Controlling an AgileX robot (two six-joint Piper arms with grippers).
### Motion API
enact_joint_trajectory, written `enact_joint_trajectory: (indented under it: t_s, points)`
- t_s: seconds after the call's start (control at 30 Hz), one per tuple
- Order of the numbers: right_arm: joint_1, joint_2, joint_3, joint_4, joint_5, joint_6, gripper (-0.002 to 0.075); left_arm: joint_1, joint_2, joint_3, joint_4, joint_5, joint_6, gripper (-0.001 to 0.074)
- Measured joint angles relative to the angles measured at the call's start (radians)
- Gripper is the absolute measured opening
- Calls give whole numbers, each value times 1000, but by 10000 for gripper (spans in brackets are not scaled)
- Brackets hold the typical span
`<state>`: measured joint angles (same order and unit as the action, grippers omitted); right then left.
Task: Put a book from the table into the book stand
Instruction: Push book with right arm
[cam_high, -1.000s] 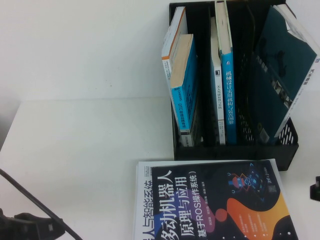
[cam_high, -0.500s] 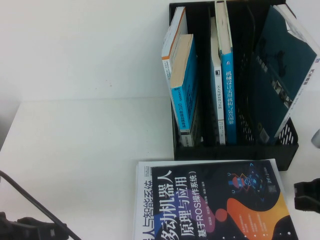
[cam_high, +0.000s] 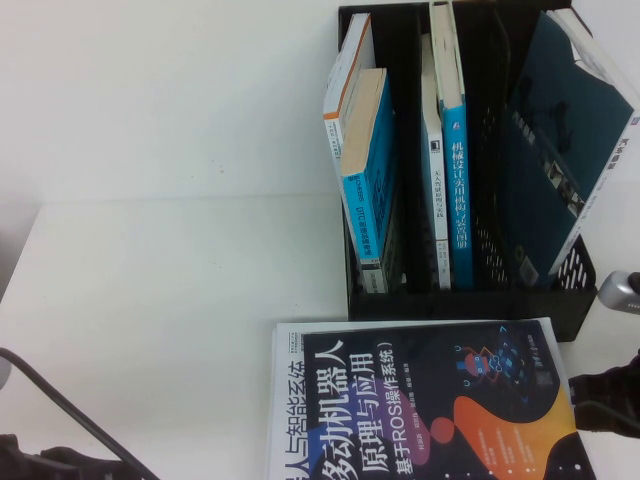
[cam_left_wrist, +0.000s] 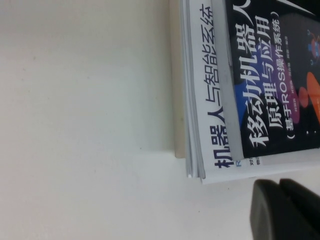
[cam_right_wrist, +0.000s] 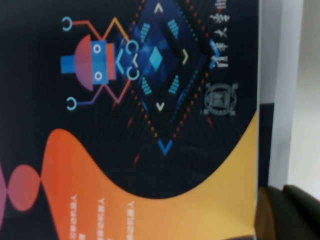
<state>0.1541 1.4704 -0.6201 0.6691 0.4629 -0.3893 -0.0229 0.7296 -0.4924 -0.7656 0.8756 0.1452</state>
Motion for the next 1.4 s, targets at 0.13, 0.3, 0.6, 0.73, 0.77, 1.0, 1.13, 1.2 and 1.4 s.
enact_joint_trajectory:
  t_s: [0.13,0.3,0.6,0.73,0.77,1.0,1.13,1.2,1.4]
  points:
    - [0,2,0,0,-23,-2,8,0,0,0,-9,2,4,-2]
    - [0,4,0,0,-32,-2,8,0,0,0,-15,10,4,-2]
    - [0,17,0,8,-33,-30,8,0,0,0,-17,12,6,-2]
    - [0,42,0,70,-26,-99,8,0,0,-2,-17,12,8,-2]
    - [0,46,0,95,-24,-116,8,0,0,-2,-17,12,8,-2]
    - [0,57,0,270,-7,-265,8,0,0,-3,-17,12,18,-2]
    - [0,93,0,313,-7,-304,8,0,0,-3,-37,-2,23,-2]
    - [0,103,-5,327,0,-311,8,0,0,-3,-75,-25,31,-2]
    - [34,122,-13,387,-6,-356,8,0,1,-3,-198,-140,55,108]
